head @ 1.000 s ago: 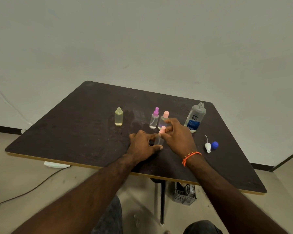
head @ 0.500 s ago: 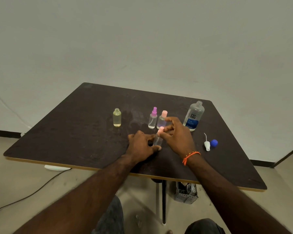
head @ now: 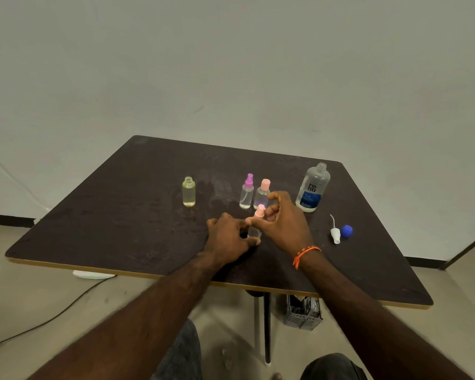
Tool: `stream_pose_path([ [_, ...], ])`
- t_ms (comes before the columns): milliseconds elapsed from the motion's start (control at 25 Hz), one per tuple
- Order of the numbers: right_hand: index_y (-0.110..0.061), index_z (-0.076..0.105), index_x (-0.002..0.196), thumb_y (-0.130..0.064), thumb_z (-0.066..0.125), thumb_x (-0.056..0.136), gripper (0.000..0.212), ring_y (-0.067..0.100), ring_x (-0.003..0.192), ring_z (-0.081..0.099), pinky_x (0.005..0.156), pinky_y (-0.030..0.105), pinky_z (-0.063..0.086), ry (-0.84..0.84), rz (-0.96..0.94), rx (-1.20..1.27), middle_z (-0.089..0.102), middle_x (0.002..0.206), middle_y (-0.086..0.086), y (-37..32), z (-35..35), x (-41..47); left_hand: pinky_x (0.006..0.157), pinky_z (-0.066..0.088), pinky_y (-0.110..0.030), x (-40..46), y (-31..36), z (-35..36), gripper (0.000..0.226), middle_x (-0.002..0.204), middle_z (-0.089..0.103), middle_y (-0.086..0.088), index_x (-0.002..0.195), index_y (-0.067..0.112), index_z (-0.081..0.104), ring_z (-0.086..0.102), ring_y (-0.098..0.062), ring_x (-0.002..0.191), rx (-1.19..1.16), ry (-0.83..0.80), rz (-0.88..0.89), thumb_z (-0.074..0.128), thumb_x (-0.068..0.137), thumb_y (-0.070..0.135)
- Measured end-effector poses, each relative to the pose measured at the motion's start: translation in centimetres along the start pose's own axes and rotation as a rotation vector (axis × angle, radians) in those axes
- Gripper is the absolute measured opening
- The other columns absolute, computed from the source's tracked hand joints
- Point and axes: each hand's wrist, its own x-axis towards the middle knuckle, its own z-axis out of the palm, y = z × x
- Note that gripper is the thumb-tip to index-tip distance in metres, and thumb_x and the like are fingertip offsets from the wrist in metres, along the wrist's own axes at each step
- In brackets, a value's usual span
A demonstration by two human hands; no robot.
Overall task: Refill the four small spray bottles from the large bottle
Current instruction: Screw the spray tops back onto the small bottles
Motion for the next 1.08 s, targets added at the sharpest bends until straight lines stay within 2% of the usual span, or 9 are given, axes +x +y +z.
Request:
stream_pose_path([
  [80, -0.025, 0.038, 0.145, -0.033, 0.079, 0.083, 0.075, 0.009, 0.114, 0.061, 0.094, 0.026, 0.051, -0.091, -0.037, 0.089, 0.061, 0.131, -0.005, 0.3, 0.3, -0.2, 0.101, 0.033, -0.043, -0.1, 0.1, -0.1, 0.039, 0.092, 0.064, 0.026, 0.119, 0.042, 0.072, 0.052, -0.01, 0.114, 0.007, -0.004, 0.007, 0.077, 0.083, 0.055],
  [160, -0.027, 0.039, 0.146, -0.021, 0.07, 0.091, 0.064, 0.012, 0.121, 0.06, 0.1, 0.026, 0.049, -0.114, -0.074, 0.096, 0.06, 0.138, 0.002, 0.5, 0.3, -0.2, 0.101, 0.033, -0.045, -0.1, 0.0, -0.1, 0.038, 0.089, 0.062, 0.03, 0.12, 0.047, 0.07, 0.053, -0.01, 0.115, 0.009, -0.02, 0.021, 0.076, 0.083, 0.056],
  [240, -0.025, 0.048, 0.138, -0.02, 0.074, 0.088, 0.057, 0.008, 0.106, 0.065, 0.091, 0.022, 0.053, -0.026, -0.043, 0.052, 0.067, 0.125, 0.003, 0.3, 0.3, 0.0, 0.102, 0.034, -0.046, 0.0, -0.1, 0.0, 0.041, 0.087, 0.061, 0.031, 0.121, 0.048, 0.069, 0.055, -0.011, 0.115, 0.018, -0.032, 0.02, 0.076, 0.082, 0.057],
  [360, -0.025, 0.049, 0.125, -0.035, 0.083, 0.078, 0.059, 0.01, 0.089, 0.066, 0.082, 0.031, 0.057, 0.065, -0.031, -0.116, 0.069, 0.105, -0.004, -0.7, 0.7, 0.3, 0.101, 0.034, -0.044, 0.1, 0.1, 0.1, 0.039, 0.09, 0.061, 0.025, 0.116, 0.037, 0.072, 0.053, -0.011, 0.114, 0.048, -0.015, 0.0, 0.077, 0.083, 0.057],
  [440, -0.026, 0.044, 0.133, -0.037, 0.081, 0.079, 0.067, 0.011, 0.093, 0.064, 0.085, 0.033, 0.055, -0.001, -0.023, -0.09, 0.064, 0.107, -0.009, -1.0, 0.9, 0.4, 0.101, 0.032, -0.042, 0.1, 0.2, 0.1, 0.034, 0.096, 0.067, 0.02, 0.11, 0.034, 0.074, 0.052, -0.011, 0.115, 0.037, -0.01, -0.014, 0.077, 0.083, 0.055],
  [640, -0.026, 0.05, 0.132, -0.022, 0.071, 0.089, 0.048, 0.014, 0.102, 0.068, 0.092, 0.035, 0.056, 0.004, -0.054, -0.074, 0.069, 0.12, 0.002, -0.2, 0.6, 0.4, 0.102, 0.032, -0.043, -0.1, 0.3, -0.1, 0.033, 0.099, 0.069, 0.025, 0.116, 0.044, 0.071, 0.051, -0.011, 0.117, 0.037, -0.022, 0.013, 0.075, 0.085, 0.054],
  [760, -0.023, 0.055, 0.126, -0.031, 0.079, 0.083, 0.05, 0.008, 0.096, 0.068, 0.088, 0.03, 0.057, 0.051, 0.007, -0.053, 0.069, 0.111, -0.006, -0.1, 1.1, 0.1, 0.101, 0.032, -0.043, -0.3, 0.8, -0.1, 0.035, 0.102, 0.071, 0.02, 0.117, 0.04, 0.072, 0.052, -0.011, 0.117, 0.051, -0.02, -0.013, 0.075, 0.085, 0.055],
  [920, -0.025, 0.064, 0.105, -0.045, 0.073, 0.086, 0.029, -0.001, 0.083, 0.063, 0.071, 0.018, 0.052, 0.087, 0.13, 0.011, 0.069, 0.097, -0.011, 0.4, 2.3, -1.3, 0.099, 0.033, -0.044, -0.5, 0.7, -0.7, 0.034, 0.099, 0.072, 0.018, 0.114, 0.039, 0.072, 0.055, -0.013, 0.116, 0.04, -0.021, -0.041, 0.076, 0.084, 0.054],
  [1080, -0.027, 0.068, 0.1, -0.042, 0.074, 0.085, 0.022, -0.001, 0.083, 0.066, 0.077, 0.026, 0.058, 0.11, 0.12, 0.122, 0.07, 0.092, -0.013, 0.0, 3.7, -1.0, 0.093, 0.032, -0.041, -0.5, 0.1, -1.8, 0.033, 0.093, 0.069, 0.017, 0.113, 0.037, 0.071, 0.054, -0.012, 0.109, 0.045, 0.043, -0.067, 0.074, 0.086, 0.056],
])
